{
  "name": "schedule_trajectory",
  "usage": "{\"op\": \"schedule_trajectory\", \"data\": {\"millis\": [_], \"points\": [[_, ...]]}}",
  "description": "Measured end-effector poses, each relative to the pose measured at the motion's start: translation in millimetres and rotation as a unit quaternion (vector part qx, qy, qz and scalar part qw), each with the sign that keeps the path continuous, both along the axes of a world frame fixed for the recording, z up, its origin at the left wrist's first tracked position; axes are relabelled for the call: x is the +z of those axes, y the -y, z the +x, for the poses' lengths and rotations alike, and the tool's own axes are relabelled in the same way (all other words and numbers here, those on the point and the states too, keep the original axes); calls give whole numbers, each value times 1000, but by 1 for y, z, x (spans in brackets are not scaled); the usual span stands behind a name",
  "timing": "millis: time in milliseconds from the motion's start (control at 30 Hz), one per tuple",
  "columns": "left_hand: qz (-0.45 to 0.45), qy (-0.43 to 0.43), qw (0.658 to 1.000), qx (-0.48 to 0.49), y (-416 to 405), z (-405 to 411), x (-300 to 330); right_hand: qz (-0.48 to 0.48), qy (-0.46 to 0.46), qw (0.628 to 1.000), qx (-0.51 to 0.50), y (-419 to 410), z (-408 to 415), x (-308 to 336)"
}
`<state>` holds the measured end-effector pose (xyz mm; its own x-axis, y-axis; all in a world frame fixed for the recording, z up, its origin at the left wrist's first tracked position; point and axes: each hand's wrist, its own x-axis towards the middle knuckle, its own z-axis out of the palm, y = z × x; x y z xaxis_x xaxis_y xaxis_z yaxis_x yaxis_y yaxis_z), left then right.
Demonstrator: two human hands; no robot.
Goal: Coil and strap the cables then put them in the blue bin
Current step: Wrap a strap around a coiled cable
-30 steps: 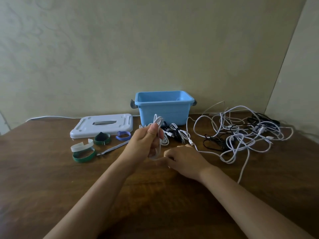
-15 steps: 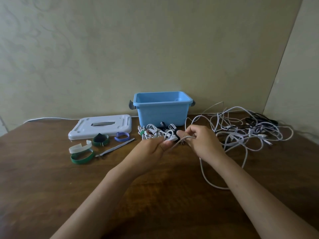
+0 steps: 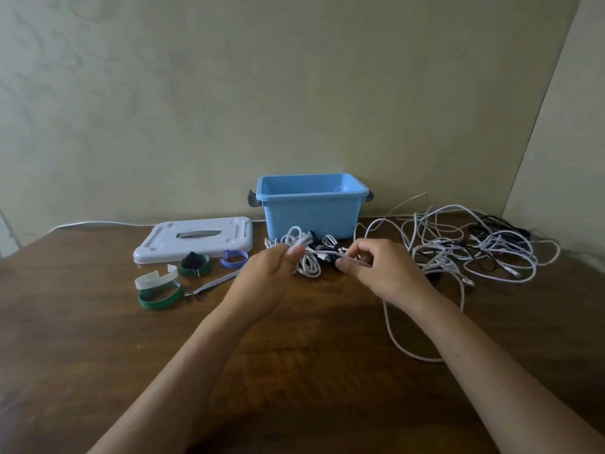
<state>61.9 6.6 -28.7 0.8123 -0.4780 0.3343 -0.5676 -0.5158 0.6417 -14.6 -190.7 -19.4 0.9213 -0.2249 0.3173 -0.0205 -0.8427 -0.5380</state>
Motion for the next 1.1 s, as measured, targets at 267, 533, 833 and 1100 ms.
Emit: {"op": "schedule_trajectory", "data": {"millis": [267,533,833,1100], "points": [[-23,-11,999,43,3,4,-8,17,16,1000,0,-6,0,-1],[-144,-110,983,-20,11,-5,-11,157,-31,978,130,-44,-2,-15],[-127,-156,976,-82,17,-21,-9,94,-60,983,144,-46,-2,-18],[-172,-124,977,-3,14,-9,-11,-163,-57,981,84,-43,-3,-10]]}}
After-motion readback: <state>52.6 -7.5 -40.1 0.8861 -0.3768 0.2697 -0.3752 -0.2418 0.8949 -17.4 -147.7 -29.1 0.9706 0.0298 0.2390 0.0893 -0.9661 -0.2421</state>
